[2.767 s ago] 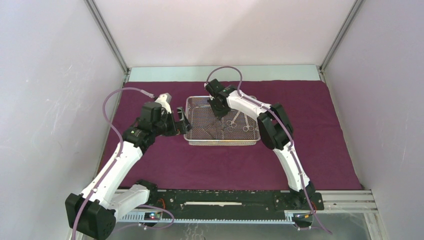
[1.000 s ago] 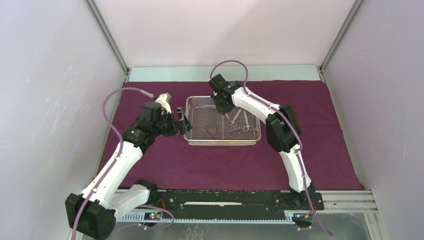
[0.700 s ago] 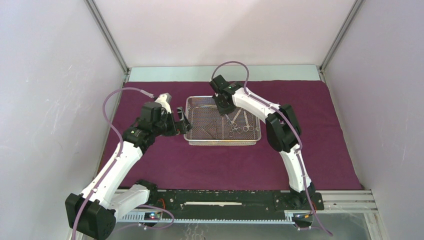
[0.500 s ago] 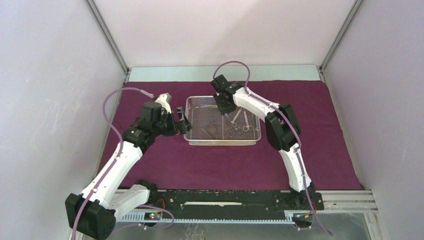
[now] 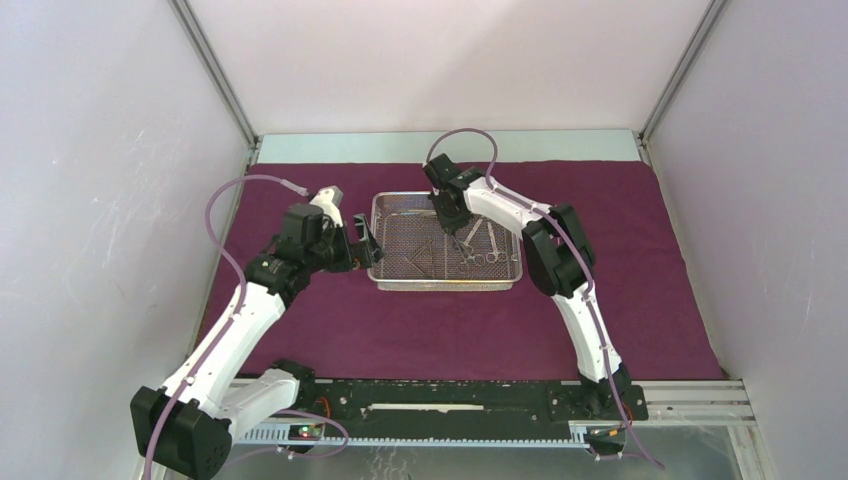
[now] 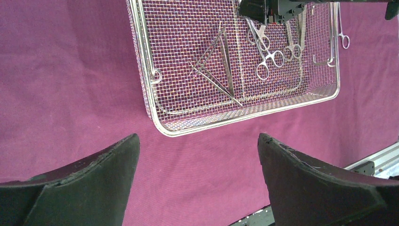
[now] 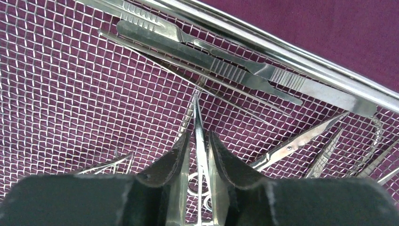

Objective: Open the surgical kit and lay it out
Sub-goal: Pick up the medical item from the container.

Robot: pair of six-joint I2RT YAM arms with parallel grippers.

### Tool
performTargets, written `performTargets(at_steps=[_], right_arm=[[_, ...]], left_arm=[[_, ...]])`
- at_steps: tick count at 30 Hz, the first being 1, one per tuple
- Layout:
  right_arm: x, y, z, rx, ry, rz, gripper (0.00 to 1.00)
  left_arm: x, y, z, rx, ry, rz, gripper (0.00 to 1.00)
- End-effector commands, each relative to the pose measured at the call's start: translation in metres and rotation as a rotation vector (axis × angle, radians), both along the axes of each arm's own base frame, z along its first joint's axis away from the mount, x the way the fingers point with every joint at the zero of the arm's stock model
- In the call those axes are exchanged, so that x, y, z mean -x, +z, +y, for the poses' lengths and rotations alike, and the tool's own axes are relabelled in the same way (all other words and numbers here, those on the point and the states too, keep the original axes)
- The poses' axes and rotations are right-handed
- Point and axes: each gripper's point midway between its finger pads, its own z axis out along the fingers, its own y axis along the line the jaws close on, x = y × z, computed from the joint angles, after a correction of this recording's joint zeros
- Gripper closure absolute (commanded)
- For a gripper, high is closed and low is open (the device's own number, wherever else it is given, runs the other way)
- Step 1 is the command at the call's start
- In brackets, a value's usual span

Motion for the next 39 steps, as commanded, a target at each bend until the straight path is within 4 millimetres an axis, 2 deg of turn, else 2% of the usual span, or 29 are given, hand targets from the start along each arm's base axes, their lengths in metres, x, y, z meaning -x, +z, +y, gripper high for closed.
performTargets(at_steps=[1,5,10,21,39], right_arm=[[-0.005,-0.011,-0.006,0.023,-0.008,0.000,0.75],[-0.007,-0.007,-0.008,0.030,-0.014,-0.008,0.86],[-0.011,0.009,-0.008,0.021,-0.030,-0.030,0.95],[-0.011,0.052,-0.004,-0.031,-0.039,-0.081,0.98],[-0.008,0.097,-0.001,-0.071,-0.035,-0.115,0.99]], left_arm=[[0.001,-0.009,0.003,-0.014,-0.001,0.004,0.00],[0.001,-0.009,0.003,-0.014,-0.001,0.003,0.00],[0.001,-0.009,0.003,-0.012,-0.001,0.005,0.00],[0.001,-0.008,0.002,-0.009,-0.006,0.004,0.00],[0.001,-0.007,0.001,-0.004,-0.008,0.001,0.00]])
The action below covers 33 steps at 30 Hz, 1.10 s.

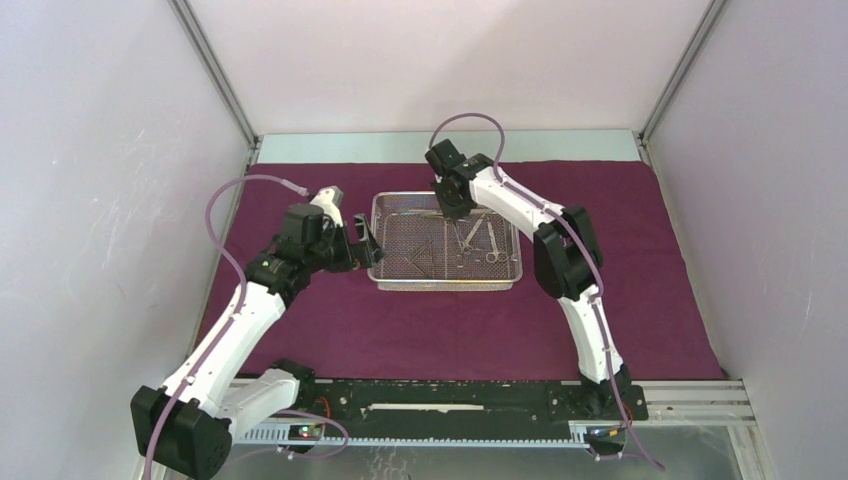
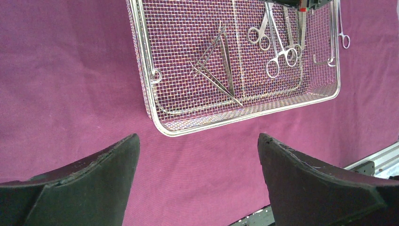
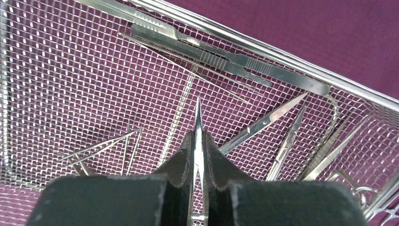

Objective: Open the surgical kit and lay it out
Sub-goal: Pick up the medical item from the container.

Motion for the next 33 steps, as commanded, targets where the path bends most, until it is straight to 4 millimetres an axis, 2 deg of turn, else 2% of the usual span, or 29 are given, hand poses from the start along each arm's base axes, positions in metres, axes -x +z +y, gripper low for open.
performTargets(at_steps=[1,9,14,20,25,33], right_arm=[[-0.008,0.058,0.003,-0.067,-0.019,-0.092,0.99],[-0.007,0.084,0.003,-0.088,-0.015,-0.121,0.99],[-0.010,0.106,-0.004,-0.104,-0.020,-0.148,0.99],[-0.011,0.119,-0.018,-0.109,-0.041,-0.155,0.99],[-0.011,0.132,-0.038,-0.102,-0.065,-0.168,0.99],[-0.009,0.140,-0.094,-0.116,-0.146,-0.162,1.00]], left_arm=[[0.001,-0.006,0.001,-0.005,-0.008,-0.001,0.00],[0.001,-0.006,0.001,-0.002,-0.009,-0.002,0.00],[0.002,-0.005,0.001,-0.002,-0.009,-0.003,0.00],[0.002,-0.005,0.001,0.001,-0.009,-0.006,0.00],[0.002,-0.005,0.000,0.003,-0.011,-0.006,0.00],[0.002,-0.005,0.000,0.004,-0.012,-0.006,0.00]])
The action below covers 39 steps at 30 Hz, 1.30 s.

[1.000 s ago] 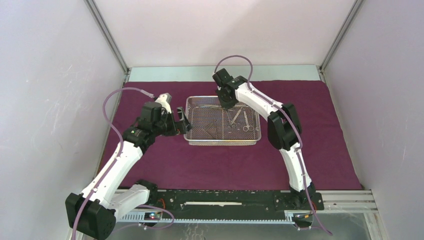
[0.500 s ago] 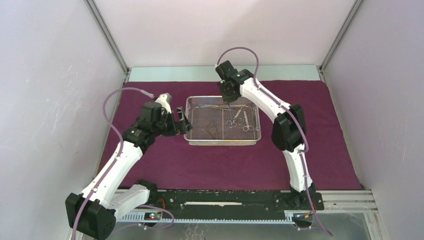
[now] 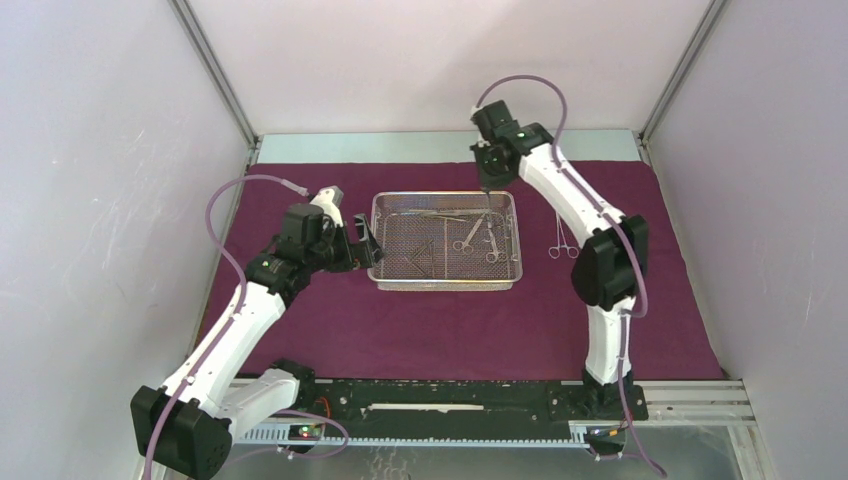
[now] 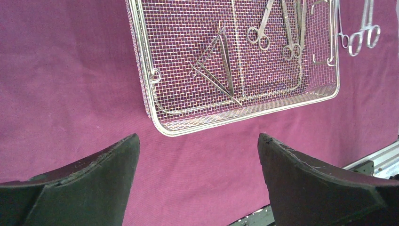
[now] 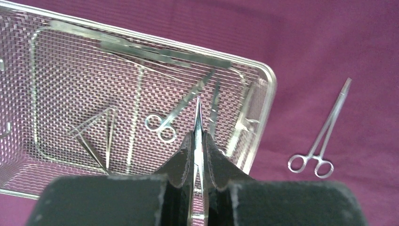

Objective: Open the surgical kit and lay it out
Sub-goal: Pick up the medical item from the container, then place the medical item in the surgical kit.

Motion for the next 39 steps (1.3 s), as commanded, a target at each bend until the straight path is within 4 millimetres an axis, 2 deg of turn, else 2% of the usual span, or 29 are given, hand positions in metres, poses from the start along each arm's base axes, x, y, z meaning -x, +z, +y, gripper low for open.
performTargets(at_steps=[1,9,14,23,33,39], right_arm=[[0.004,0.035,-0.038,-0.038,-0.048,-0.057,1.00],[0.005,0.032,-0.101,-0.062,-0.160,-0.057,1.00],[0.004,0.020,-0.124,-0.068,-0.198,-0.043,1.00],[-0.006,-0.009,-0.144,-0.048,-0.230,-0.023,1.00],[-0.016,-0.049,-0.154,0.005,-0.253,0.015,1.00],[-0.026,-0.069,-0.153,0.000,-0.244,0.024,1.00]], left_arm=[[0.002,-0.005,0.000,0.002,-0.009,-0.006,0.00],[0.002,-0.006,0.000,0.004,-0.011,0.000,0.00],[0.001,-0.006,-0.002,0.009,-0.016,-0.001,0.00],[0.002,-0.008,-0.001,0.009,-0.015,0.004,0.00],[0.002,-0.008,-0.001,0.008,-0.015,0.006,0.00],[0.002,-0.009,-0.002,0.008,-0.018,0.008,0.00]])
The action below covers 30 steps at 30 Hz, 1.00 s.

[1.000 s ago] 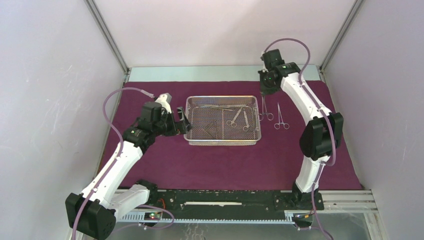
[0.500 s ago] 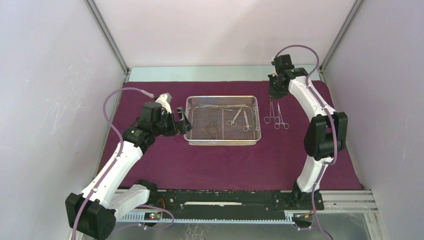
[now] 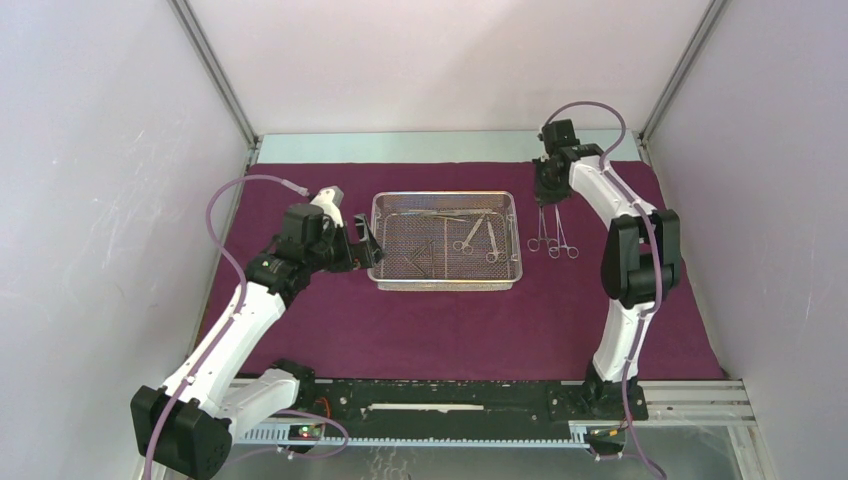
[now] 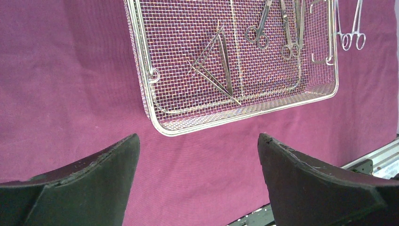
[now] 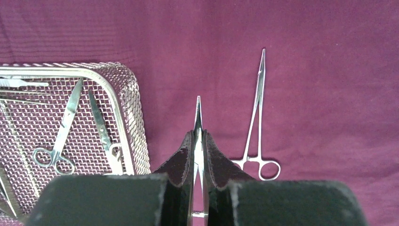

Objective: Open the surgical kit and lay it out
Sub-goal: Place the medical item in the surgical kit.

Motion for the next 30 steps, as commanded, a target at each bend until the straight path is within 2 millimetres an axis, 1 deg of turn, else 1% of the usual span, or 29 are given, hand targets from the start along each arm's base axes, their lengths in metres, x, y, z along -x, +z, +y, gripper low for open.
performTargets(at_steps=[1,12,17,25,30], right_arm=[[-0.018,-0.005,-0.004,0.005,0.003,-0.045,1.00],[-0.029,-0.032,0.008,-0.047,-0.002,-0.021,1.00],[-0.029,-0.045,0.007,-0.041,-0.002,-0.003,1.00],[-0.032,-0.057,0.008,-0.051,-0.008,0.010,1.00],[-0.033,-0.061,0.009,-0.052,-0.011,0.016,1.00]], left_arm=[[0.001,-0.009,-0.001,0.005,-0.012,0.007,0.00],[0.001,-0.011,0.000,0.001,-0.010,0.012,0.00],[0.002,-0.012,0.000,-0.001,-0.008,0.015,0.00],[0.001,-0.013,0.000,-0.002,-0.008,0.020,0.00],[0.001,-0.012,0.000,-0.002,-0.007,0.019,0.00]])
